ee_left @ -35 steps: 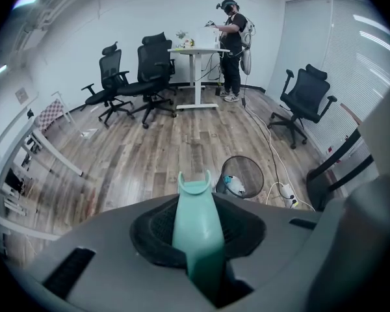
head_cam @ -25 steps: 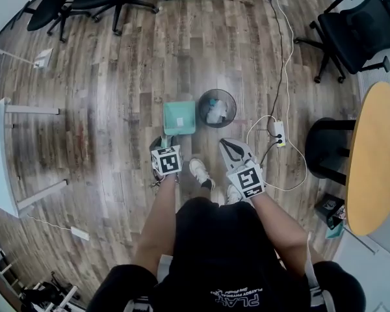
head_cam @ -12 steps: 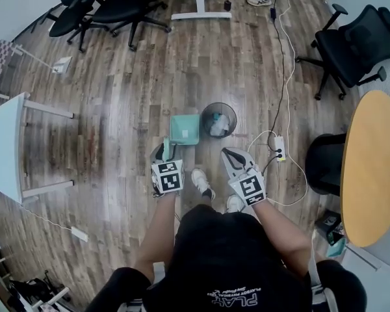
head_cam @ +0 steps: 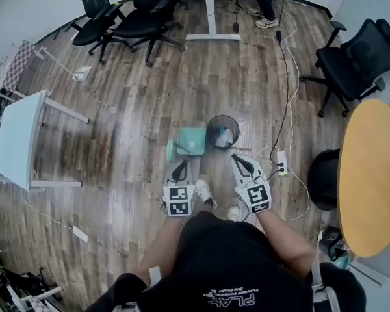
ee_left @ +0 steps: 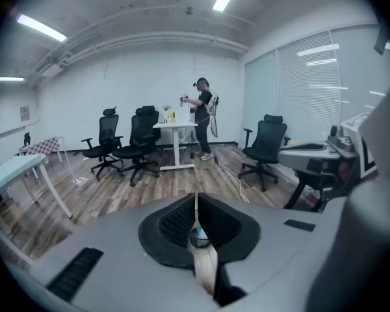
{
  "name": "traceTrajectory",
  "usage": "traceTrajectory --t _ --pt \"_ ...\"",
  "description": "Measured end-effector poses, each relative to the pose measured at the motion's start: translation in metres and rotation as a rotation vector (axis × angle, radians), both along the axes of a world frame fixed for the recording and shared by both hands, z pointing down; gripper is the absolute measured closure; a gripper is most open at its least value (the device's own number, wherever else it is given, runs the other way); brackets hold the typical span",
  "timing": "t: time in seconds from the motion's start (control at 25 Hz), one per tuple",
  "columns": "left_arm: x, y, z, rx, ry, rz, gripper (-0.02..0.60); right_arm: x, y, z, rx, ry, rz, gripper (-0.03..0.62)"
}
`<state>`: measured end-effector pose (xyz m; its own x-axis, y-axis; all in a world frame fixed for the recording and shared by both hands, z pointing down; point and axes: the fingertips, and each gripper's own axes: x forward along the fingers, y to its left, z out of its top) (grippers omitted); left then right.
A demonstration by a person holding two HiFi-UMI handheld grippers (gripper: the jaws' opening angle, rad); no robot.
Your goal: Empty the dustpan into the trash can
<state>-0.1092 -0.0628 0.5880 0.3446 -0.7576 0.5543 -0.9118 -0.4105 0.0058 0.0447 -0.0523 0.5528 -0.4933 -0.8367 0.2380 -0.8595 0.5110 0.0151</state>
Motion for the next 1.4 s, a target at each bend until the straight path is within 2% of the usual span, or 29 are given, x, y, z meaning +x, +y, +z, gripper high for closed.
traceTrajectory --t 0.12,0.4,0.68,1.12,1.4 --pt "0.015 0.022 -0.017 0.053 0.032 0.023 0.557 0.013 0.016 -0.009 0.034 0.002 0.028 0.569" --pt "0.033 0.067 -0.049 0.147 0.081 0.057 0.557 0.037 0.057 -0.03 0.084 0.001 0.093 0.571" --pt "0.043 0.102 -0.064 0.185 0.118 0.058 0.557 0.04 0.089 -0.056 0.146 0.001 0.07 0.571" --pt "0.055 0.112 -0.097 0.261 0.13 0.062 0.557 0.044 0.101 -0.082 0.19 0.013 0.067 0.571" --pt "0.055 0.121 -0.086 0.239 0.123 0.068 0.557 0.04 0.108 -0.077 0.184 0.019 0.046 0.571"
